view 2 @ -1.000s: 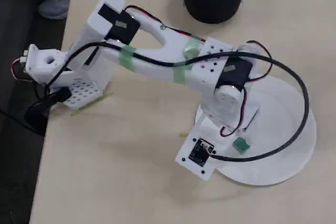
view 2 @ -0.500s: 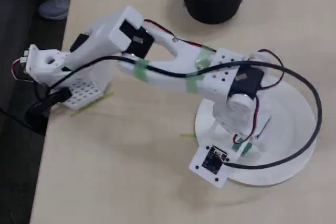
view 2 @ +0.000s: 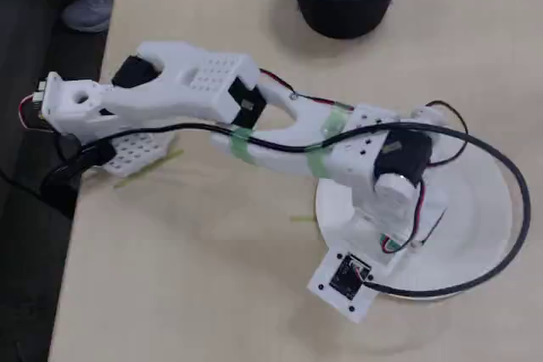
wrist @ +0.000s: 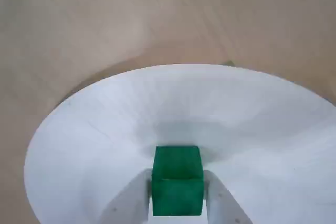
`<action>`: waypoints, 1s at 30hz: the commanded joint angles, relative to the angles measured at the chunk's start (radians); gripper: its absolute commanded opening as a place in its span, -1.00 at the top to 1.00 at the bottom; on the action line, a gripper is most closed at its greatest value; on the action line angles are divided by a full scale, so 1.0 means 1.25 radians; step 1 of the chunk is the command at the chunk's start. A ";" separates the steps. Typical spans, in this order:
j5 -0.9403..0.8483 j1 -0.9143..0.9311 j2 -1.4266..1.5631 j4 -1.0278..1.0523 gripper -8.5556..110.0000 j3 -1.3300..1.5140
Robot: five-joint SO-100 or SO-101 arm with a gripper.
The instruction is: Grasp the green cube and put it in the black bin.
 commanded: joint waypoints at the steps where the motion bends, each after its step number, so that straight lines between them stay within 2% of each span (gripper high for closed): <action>1: 0.012 -0.007 0.012 0.009 0.86 -0.045; 9: 0.021 -0.026 0.067 0.020 0.86 -0.034; 17: -0.015 -0.056 0.499 0.021 0.86 0.160; 21: -0.048 -0.237 0.634 0.021 0.86 0.155; 26: -0.056 -0.562 0.655 0.018 0.86 0.108; 30: -0.058 -0.744 0.652 0.018 0.86 0.137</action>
